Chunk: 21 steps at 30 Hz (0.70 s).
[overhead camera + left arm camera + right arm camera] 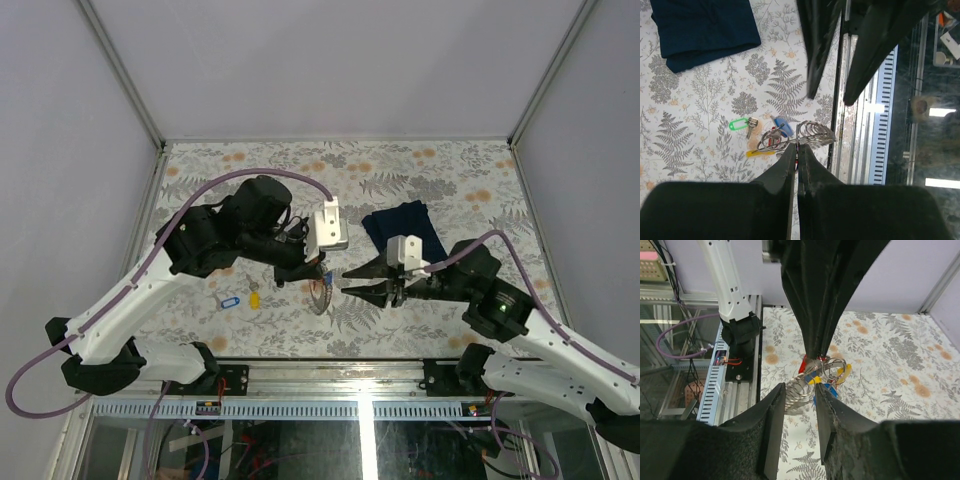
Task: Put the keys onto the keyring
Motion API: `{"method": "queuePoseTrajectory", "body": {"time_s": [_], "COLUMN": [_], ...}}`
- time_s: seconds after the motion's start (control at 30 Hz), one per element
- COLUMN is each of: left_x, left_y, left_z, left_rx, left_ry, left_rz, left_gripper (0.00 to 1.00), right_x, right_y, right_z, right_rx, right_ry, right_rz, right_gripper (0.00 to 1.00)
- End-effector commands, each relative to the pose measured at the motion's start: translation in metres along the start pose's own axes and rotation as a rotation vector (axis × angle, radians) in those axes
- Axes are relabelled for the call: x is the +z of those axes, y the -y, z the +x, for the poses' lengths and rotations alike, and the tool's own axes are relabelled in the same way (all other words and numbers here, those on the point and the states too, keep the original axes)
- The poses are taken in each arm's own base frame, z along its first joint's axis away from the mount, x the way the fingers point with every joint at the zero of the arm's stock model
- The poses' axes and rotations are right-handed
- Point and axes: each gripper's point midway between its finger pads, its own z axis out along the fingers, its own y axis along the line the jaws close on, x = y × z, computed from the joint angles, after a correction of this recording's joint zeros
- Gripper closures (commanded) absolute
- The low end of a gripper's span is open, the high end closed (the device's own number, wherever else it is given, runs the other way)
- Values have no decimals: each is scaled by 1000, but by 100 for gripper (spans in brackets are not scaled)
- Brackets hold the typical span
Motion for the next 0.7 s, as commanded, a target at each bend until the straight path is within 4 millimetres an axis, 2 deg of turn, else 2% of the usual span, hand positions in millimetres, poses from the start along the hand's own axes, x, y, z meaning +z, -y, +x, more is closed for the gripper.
{"method": "queuePoseTrajectory", "body": {"time_s": [0.0,0.33,0.67], "left_x": [-11,-8,-7], "left_y": [6,16,26], "left_z": [0,1,-5], "left_rx": [53,84,116], "left_ry": [-42,-51,-24], "left_rz": [-15,9,48], "left_gripper": [100,100,100], "right_x": [14,29,36], "right_y": [-1,-6,-5], "right_z": [-19,-24,-16], "right_rx": [-45,-29,-4], "right_ry": [126,149,124], "right_rz": [-45,-127,-139], "right_gripper": [62,59,60]}}
